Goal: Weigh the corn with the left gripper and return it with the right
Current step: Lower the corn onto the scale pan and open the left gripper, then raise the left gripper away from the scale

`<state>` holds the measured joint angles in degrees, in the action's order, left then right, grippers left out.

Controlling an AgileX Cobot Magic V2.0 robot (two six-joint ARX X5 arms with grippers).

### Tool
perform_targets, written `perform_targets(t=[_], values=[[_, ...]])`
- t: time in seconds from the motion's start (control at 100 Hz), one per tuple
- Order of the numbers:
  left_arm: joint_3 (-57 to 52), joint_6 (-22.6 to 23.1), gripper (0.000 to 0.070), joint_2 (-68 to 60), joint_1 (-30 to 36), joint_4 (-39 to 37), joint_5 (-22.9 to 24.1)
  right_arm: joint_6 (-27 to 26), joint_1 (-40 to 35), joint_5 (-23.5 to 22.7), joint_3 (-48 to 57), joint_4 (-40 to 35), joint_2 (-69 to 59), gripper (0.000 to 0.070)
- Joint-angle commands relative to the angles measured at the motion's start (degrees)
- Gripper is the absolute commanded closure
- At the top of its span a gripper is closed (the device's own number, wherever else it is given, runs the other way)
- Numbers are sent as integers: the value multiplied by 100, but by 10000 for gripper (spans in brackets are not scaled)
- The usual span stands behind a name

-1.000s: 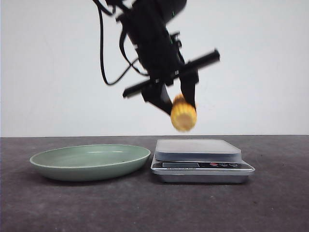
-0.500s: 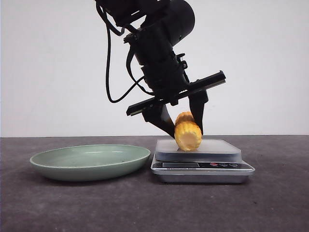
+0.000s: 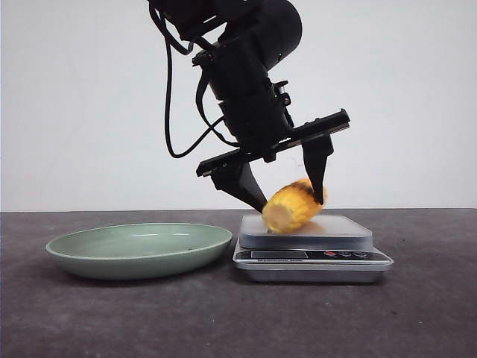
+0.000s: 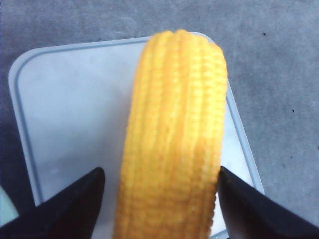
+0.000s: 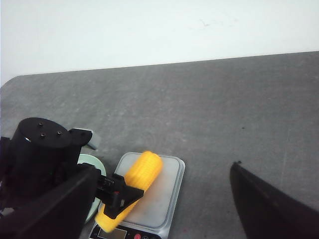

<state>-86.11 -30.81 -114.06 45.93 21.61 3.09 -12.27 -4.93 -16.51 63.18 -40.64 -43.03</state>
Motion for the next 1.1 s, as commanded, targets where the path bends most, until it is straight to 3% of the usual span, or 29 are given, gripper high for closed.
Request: perform_targets(t=[0.0, 0.67, 0.75, 0.84, 1.09], values=[[-162, 79, 264, -151, 63, -31, 42, 28, -24, -4, 133, 28, -20, 160], [-164, -26, 259, -133, 87, -11, 96, 39, -24, 0, 133, -33, -20, 160], [-170, 61, 244, -55, 85, 2, 120, 72, -24, 2, 133, -61, -20, 160], [-170, 243, 180, 164, 85, 4, 227, 72, -22, 2, 133, -72, -20, 160], [-170, 1034, 178, 1215, 83, 400, 796, 70, -22, -4, 133, -87, -20, 160]])
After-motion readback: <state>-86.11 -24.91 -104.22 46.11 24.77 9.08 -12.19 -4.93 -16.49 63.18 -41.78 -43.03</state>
